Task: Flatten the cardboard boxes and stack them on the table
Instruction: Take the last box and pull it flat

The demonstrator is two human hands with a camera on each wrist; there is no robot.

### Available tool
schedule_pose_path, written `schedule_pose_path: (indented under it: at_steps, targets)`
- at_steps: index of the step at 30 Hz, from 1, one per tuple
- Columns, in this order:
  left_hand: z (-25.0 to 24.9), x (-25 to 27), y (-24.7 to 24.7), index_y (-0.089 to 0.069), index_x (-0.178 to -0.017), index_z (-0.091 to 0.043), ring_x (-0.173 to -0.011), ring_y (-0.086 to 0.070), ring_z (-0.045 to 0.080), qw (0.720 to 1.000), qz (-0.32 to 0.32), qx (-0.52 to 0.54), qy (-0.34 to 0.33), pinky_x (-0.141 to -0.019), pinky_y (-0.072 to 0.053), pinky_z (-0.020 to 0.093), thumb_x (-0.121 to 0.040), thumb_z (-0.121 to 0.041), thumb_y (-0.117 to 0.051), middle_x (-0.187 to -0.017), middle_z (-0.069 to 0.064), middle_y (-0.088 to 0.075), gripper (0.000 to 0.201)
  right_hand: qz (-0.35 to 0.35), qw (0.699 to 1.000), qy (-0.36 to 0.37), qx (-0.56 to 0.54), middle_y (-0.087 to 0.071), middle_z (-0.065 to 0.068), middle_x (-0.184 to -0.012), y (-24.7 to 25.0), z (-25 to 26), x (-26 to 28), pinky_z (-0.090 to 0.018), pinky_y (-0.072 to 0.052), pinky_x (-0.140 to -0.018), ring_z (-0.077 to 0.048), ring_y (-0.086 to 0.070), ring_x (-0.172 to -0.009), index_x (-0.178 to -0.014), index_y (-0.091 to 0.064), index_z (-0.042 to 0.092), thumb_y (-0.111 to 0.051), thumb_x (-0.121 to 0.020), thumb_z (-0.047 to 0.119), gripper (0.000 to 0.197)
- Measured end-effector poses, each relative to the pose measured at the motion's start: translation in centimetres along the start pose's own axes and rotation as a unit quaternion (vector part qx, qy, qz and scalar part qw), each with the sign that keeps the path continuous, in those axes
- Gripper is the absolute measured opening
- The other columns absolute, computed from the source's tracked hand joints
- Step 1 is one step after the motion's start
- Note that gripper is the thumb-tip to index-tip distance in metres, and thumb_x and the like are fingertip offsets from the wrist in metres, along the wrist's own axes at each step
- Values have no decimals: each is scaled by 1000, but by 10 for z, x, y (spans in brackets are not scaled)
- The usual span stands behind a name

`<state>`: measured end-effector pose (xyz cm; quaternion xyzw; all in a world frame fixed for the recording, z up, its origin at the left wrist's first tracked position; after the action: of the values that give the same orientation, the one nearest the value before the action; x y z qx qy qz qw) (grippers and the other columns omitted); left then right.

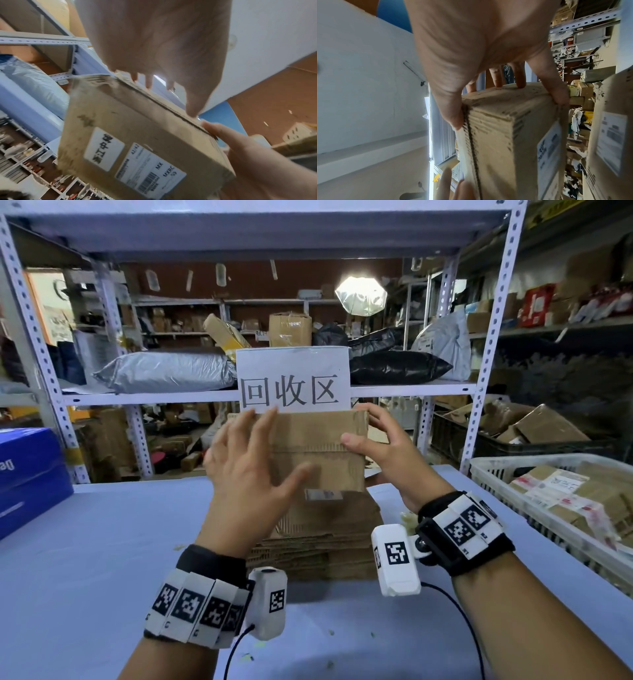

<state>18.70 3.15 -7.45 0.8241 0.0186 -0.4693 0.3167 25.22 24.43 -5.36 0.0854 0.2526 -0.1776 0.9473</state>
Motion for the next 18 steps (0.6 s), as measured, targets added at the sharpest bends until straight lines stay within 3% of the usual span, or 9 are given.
schedule_pose_path:
  at_steps: [2,4,6,9,11,14,16,18]
  targets:
    - [8,-3,8,-23,-157,-37,-150,-21,26,995,-44,37,80,-121,-21,56,-86,-69,-49,-162,2,-28,82,-1,1000,8,-10,-59,6,-130,5,1,-1,-28,-58,-83,-12,-63,-115,-132,-57,33,-79,-84,29,53]
    - [14,-5,11,-18,-159,-37,-143,-38,23,981,-31,143,128,-118,-35,53,-92,-56,-58,-158,2,-37,81,-3,1000,14,-17,-60,10,-131,8,1,0,-34,-58,-89,-13,-63,-117,-134,-57,39,-78,-81,35,57]
    - [16,-3,10,-12,-157,-45,-132,-51,18,956,16,256,140,-108,-49,43,-93,-37,-69,-151,-3,-45,86,-15,999,23,-16,-62,13,-132,8,0,0,-33,-57,-92,-10,-62,-120,-141,-52,41,-76,-84,42,62]
    - [18,-1,6,-16,-151,-52,-118,-59,5,951,30,284,120,-85,-54,15,-89,-16,-72,-138,-14,-51,91,-26,998,40,-26,-65,17,-127,5,-3,2,-28,-56,-91,-5,-64,-115,-148,-43,38,-64,-87,46,65]
    - [19,-1,4,-21,-148,-51,-112,-63,7,947,12,298,119,-83,-58,20,-89,-9,-69,-131,-20,-53,87,-22,998,47,-26,-62,18,-131,4,-5,3,-21,-55,-88,0,-63,-115,-151,-40,34,-56,-90,48,65]
    - [21,0,0,-25,-147,-49,-111,-64,10,934,-13,334,129,-86,-60,37,-93,-15,-67,-131,-18,-54,77,-4,999,48,-7,-47,34,-136,2,-3,7,-1,-41,-87,25,-48,-114,-151,-33,40,-34,-92,61,63]
    - [22,1,0,-26,-145,-52,-110,-64,12,924,-34,355,137,-81,-61,33,-87,-25,-66,-131,-14,-53,75,11,999,40,36,-30,41,-143,0,-1,10,10,-25,-88,37,-30,-116,-153,-25,50,-16,-88,71,69]
    - [23,1,1,-26,-145,-55,-111,-64,12,914,-46,375,147,-76,-61,27,-82,-32,-64,-133,-14,-53,77,15,997,35,68,-19,39,-148,-2,0,13,13,-15,-84,31,-22,-123,-153,-19,54,-9,-86,72,70]
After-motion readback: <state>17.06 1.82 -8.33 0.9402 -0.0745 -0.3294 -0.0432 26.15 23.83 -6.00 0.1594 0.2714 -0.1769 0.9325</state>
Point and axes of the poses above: each hand's wrist, its own x-axis away from the middle knuckle, its own y-axis out of the back of the hand, z = x × y, the point moved 2 cm from there along -x, towards the middle knuckle
